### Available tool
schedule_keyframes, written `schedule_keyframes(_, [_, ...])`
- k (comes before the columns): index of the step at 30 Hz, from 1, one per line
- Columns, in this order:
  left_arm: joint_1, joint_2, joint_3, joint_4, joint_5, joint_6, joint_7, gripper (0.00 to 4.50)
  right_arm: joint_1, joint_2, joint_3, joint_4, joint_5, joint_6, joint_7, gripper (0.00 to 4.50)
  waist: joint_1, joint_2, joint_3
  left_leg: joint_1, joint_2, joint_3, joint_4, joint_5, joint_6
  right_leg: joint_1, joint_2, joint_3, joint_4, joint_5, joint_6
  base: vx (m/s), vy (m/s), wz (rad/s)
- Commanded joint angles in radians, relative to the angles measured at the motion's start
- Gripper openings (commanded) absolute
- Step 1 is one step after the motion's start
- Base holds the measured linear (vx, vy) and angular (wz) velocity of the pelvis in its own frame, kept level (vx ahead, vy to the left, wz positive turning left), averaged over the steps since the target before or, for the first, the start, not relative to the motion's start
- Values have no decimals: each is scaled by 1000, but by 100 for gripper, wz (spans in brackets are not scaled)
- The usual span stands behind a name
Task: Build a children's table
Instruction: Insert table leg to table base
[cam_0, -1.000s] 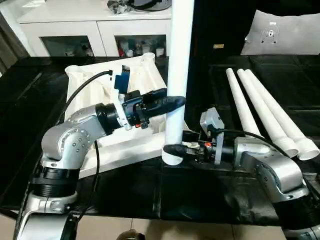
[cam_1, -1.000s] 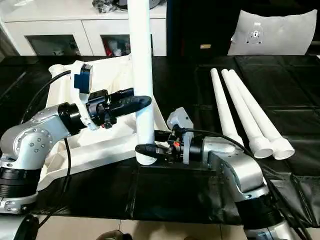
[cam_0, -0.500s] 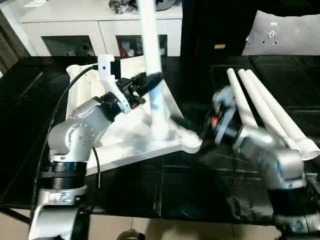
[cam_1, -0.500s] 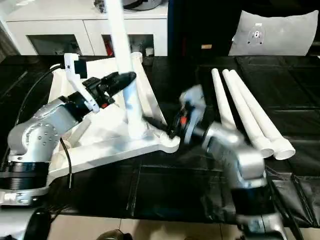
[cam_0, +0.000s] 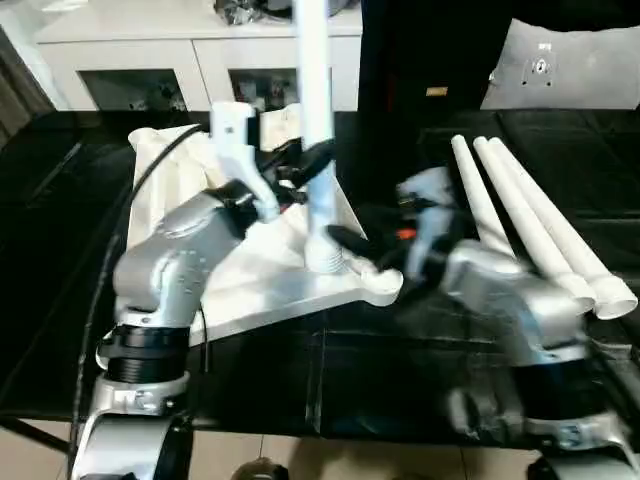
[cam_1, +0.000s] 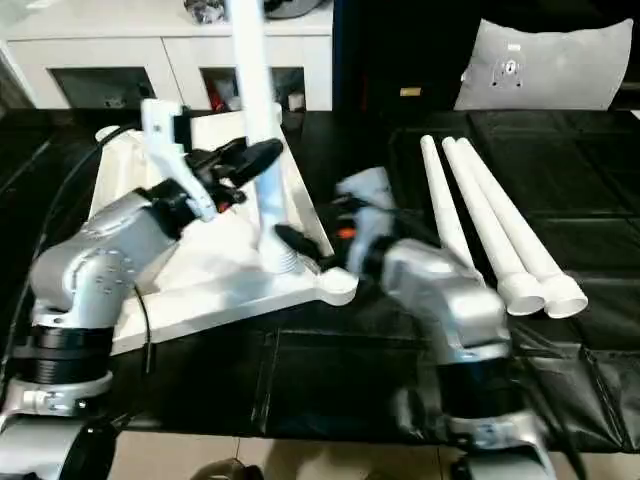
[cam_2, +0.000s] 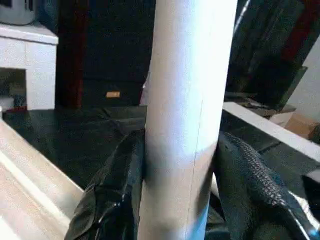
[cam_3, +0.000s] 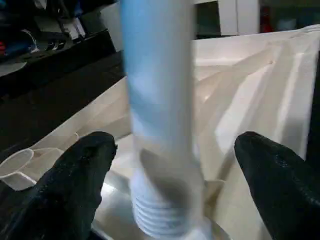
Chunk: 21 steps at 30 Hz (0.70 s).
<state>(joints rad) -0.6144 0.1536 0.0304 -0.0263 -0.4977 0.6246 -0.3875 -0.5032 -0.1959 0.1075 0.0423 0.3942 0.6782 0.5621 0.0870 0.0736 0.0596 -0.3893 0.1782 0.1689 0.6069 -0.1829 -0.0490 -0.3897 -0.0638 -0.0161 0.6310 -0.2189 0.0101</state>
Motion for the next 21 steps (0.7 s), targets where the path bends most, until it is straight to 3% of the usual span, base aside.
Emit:
schedule_keyframes(1, [-14, 3, -15, -28, 17, -10, 9, 180, -17, 11, 11, 16, -20, 8, -23, 407, -2, -20, -79, 15, 29, -8, -58, -63, 6, 44, -55, 26, -68, -53, -209, 0, 0, 0])
schedule_keyframes(8, [-17, 2, -41, -38, 40, -13, 2, 180, -45, 38, 6, 69, -38, 1, -61, 364, 1, -23, -81, 12, 28, -8, -55, -32, 3, 45, -52, 26, -60, 16, -208, 0, 0, 0])
schedule_keyframes(15, [-16, 3, -42, -53, 33, -1, -5, 180, -58, 47, 6, 96, -41, -16, -48, 291, 4, -26, -89, 6, 26, -7, -47, 22, 34, 47, -52, 25, -48, 114, -225, 0, 0, 0])
schedule_keyframes(21, [-13, -1, -37, -61, 28, 7, -3, 180, -62, 48, 10, 106, -40, -23, -40, 250, 3, -27, -84, 7, 28, -6, -49, -14, 36, 44, -52, 24, -54, 64, -226, 0, 0, 0])
